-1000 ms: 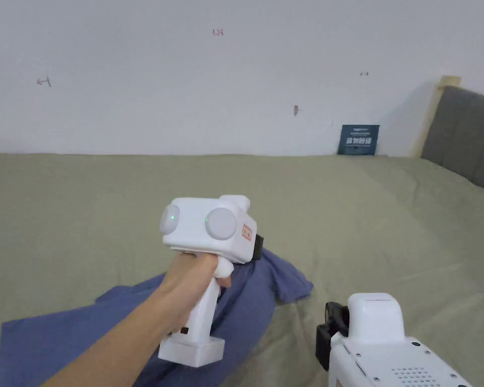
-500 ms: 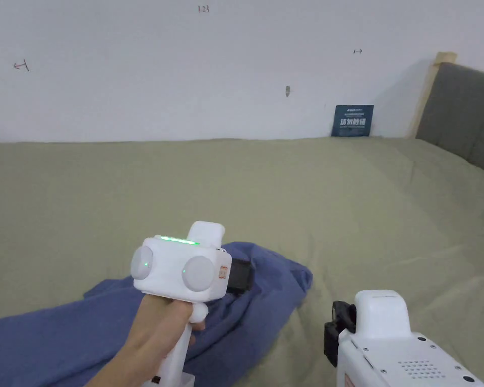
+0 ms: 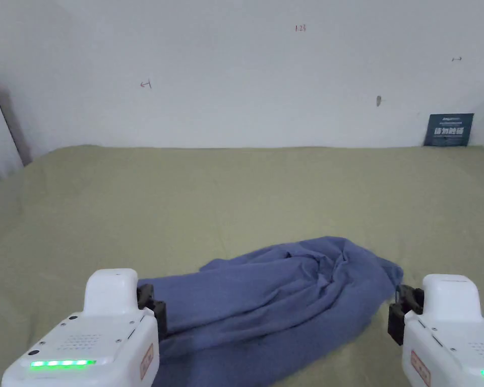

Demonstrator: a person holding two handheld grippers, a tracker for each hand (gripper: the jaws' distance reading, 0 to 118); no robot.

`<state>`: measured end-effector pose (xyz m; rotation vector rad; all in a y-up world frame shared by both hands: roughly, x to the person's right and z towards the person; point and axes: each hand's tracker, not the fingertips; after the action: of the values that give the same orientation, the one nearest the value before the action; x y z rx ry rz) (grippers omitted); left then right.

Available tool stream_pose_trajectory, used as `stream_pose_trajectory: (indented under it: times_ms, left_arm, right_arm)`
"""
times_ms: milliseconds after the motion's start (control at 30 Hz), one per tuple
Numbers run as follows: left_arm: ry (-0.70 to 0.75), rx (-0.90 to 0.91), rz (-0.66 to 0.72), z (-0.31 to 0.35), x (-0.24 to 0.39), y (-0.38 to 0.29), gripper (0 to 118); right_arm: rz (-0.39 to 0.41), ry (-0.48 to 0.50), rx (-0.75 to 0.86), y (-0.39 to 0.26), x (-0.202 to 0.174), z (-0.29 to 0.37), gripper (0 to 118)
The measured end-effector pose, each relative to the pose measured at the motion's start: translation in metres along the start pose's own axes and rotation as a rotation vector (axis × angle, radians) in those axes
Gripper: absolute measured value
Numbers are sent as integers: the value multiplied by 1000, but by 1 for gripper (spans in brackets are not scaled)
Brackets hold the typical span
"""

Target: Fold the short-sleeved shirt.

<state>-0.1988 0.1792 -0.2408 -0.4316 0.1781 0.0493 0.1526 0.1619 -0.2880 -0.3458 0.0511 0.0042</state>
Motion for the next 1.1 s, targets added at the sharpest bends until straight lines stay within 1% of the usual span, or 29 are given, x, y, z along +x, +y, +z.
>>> stream_pose_trajectory:
  times_ms: [67, 233, 400, 467, 533, 600, 633, 667, 733, 767, 800, 833, 867, 900, 933, 967, 1000, 1033, 1100]
  left_arm:
    - [43, -2, 24, 2, -18, 2, 0]
    - [56, -16, 43, -5, -36, 8, 0]
    - [34, -60, 56, -38, -44, 18, 0]
    - [-2, -130, 81, -68, -50, 24, 0]
    - [-7, -206, 63, -108, -55, 28, 0]
    - [-9, -319, 37, -156, -65, 34, 0]
    - [-39, -388, 42, -181, -68, 37, 0]
    - [-64, -426, 63, -200, -72, 38, 0]
    - [-52, -455, 44, -224, -71, 42, 0]
    - [-37, -454, 37, -238, -70, 43, 16]
    - [-58, -467, 25, -249, -72, 44, 52]
    - [-107, -513, 30, -255, -69, 45, 100]
    - [-139, -579, 44, -268, -68, 40, 118]
    - [-135, -630, 52, -276, -66, 35, 118]
    - [-93, -583, 44, -279, -62, 27, 116]
    - [-31, -591, 3, -282, -58, 24, 110]
    - [-9, -588, -26, -286, -54, 20, 106]
    - [16, -588, -39, -291, -50, 14, 107]
    - [20, -647, -68, -296, -43, 5, 106]
  right_arm:
    - [4, 9, -4, 1, -6, -1, 0]
    - [14, 31, -2, 4, -21, -6, 0]
    - [22, 47, -16, 5, -31, -20, 0]
    - [26, 58, -30, 3, -36, -28, 0]
    - [26, 66, -40, 0, -39, -34, 0]
    - [29, 72, -52, -4, -40, -41, 0]
    - [29, 72, -60, -6, -40, -46, 0]
    - [30, 78, -69, -8, -40, -50, 0]
    - [40, 74, -84, -12, -39, -58, 0]
    - [47, 76, -93, -14, -38, -63, 0]
    - [52, 73, -101, -15, -37, -67, 0]
    - [55, 70, -107, -17, -35, -71, 0]
    - [55, 67, -119, -20, -33, -75, 0]
    - [52, 65, -130, -22, -31, -78, 0]
    - [48, 62, -134, -23, -30, -80, 0]
    - [43, 56, -141, -25, -28, -82, 0]
    - [41, 55, -147, -27, -26, -84, 0]
    - [38, 53, -154, -29, -24, -86, 0]
    - [33, 44, -166, -32, -22, -88, 0]
